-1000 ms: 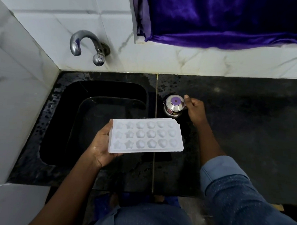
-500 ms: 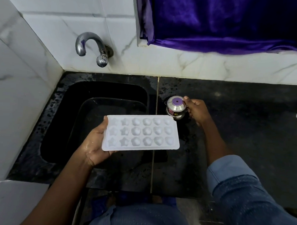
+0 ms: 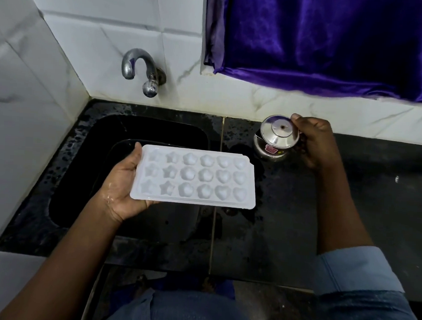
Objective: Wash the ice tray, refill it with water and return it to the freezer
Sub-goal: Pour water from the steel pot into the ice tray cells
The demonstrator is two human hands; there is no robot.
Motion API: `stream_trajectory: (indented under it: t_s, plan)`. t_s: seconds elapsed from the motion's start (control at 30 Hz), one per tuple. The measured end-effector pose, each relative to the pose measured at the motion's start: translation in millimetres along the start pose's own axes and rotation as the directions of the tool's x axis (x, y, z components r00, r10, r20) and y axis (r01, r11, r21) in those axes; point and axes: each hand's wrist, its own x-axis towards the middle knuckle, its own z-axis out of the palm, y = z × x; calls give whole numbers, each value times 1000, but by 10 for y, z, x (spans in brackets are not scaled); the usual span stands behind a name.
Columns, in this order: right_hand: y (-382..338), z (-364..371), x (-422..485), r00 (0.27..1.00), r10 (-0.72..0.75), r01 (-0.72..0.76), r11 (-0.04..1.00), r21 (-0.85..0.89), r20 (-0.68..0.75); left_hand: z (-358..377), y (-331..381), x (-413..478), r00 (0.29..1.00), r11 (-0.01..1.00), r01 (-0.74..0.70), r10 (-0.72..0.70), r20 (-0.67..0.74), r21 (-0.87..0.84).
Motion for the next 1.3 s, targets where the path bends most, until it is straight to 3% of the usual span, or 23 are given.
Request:
stream_trajectory:
  t_s: [0.63, 1.3]
  plan:
    - [-177, 125, -228, 986, -43, 69, 985, -159, 161, -50, -41, -121, 1000, 1000, -23, 24, -19, 7]
    - [-358, 235, -250, 975, -58, 112, 960, -255, 212, -66, -55, -121, 1000, 1000, 17, -17, 21, -15]
